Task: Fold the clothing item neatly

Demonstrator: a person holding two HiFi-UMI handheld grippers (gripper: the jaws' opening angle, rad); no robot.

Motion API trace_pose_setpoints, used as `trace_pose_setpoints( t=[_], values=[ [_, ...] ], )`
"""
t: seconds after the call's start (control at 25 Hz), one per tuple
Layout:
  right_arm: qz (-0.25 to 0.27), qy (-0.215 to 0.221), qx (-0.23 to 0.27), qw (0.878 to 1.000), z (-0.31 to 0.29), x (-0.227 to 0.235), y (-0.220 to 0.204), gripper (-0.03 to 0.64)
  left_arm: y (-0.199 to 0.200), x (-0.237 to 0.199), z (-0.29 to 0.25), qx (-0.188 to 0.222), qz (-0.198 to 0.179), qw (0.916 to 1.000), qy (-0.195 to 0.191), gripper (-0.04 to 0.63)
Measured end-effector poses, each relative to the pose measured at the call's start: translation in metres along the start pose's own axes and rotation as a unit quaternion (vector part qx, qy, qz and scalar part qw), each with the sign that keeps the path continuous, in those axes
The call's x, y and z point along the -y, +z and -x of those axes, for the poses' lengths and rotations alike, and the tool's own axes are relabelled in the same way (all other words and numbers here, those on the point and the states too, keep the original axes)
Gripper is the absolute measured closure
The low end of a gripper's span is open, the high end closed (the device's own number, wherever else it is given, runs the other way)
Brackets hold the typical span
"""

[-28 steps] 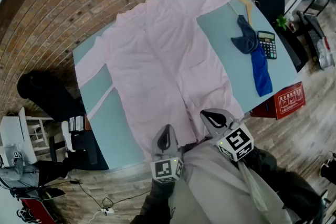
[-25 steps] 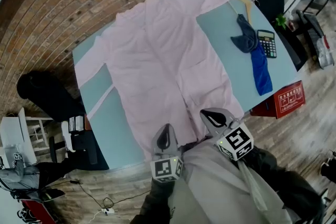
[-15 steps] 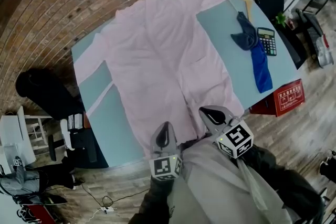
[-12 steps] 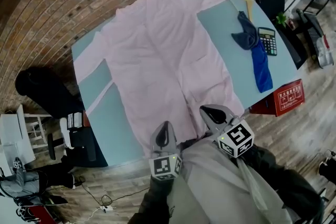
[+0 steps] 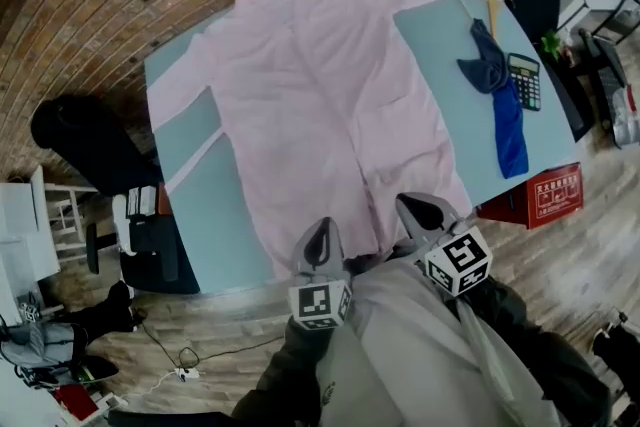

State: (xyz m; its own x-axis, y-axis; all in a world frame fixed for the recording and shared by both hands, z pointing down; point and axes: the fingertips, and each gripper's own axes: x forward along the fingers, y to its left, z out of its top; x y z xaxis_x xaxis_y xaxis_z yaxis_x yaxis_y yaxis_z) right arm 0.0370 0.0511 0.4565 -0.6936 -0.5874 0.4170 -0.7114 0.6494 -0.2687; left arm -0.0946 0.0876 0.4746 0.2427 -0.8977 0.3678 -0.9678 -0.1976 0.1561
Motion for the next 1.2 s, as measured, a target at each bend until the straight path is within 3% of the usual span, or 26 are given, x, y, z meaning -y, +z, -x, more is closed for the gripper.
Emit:
trace_pose_setpoints(
  t=[0.16,0.44,0.56,0.72,0.88,0.96,1.04,1.2],
  values=[
    [-0.008,-0.017,-0.009,1.000,-0.001,0.003,-0.007,0.615,-0.001,-0.002,0.000,-0.006,-0.001,0.9999,-0.015,0.588],
    [0.034,-0.030,-0.045,0.998,-0.005,0.003,-0.025,0.615,-0.010,-0.035,0.016,-0.010,0.017,0.9996,0.021,0.588],
    [0.038,-0.059,-0.055,0.996,0.003,0.017,-0.035,0.615,-0.025,-0.064,0.027,-0.036,0.036,0.9973,0.053,0.588],
    [-0.007,-0.121,-0.048,0.991,0.028,0.055,-0.048,0.615,-0.049,-0.103,0.054,-0.067,0.040,0.9931,0.087,0.588],
    [0.020,-0.178,-0.077,0.981,0.063,0.094,-0.073,0.601,-0.081,-0.138,0.093,-0.100,0.048,0.9879,0.109,0.564],
    [0.023,-0.185,-0.117,0.976,0.082,0.103,-0.099,0.580,-0.105,-0.145,0.109,-0.125,0.064,0.9846,0.104,0.515],
    [0.017,-0.198,-0.148,0.969,0.098,0.109,-0.126,0.565,-0.126,-0.144,0.118,-0.148,0.074,0.9821,0.091,0.511],
    [-0.006,-0.224,-0.150,0.963,0.108,0.100,-0.151,0.534,-0.141,-0.135,0.118,-0.158,0.048,0.9841,0.066,0.511]
  ],
)
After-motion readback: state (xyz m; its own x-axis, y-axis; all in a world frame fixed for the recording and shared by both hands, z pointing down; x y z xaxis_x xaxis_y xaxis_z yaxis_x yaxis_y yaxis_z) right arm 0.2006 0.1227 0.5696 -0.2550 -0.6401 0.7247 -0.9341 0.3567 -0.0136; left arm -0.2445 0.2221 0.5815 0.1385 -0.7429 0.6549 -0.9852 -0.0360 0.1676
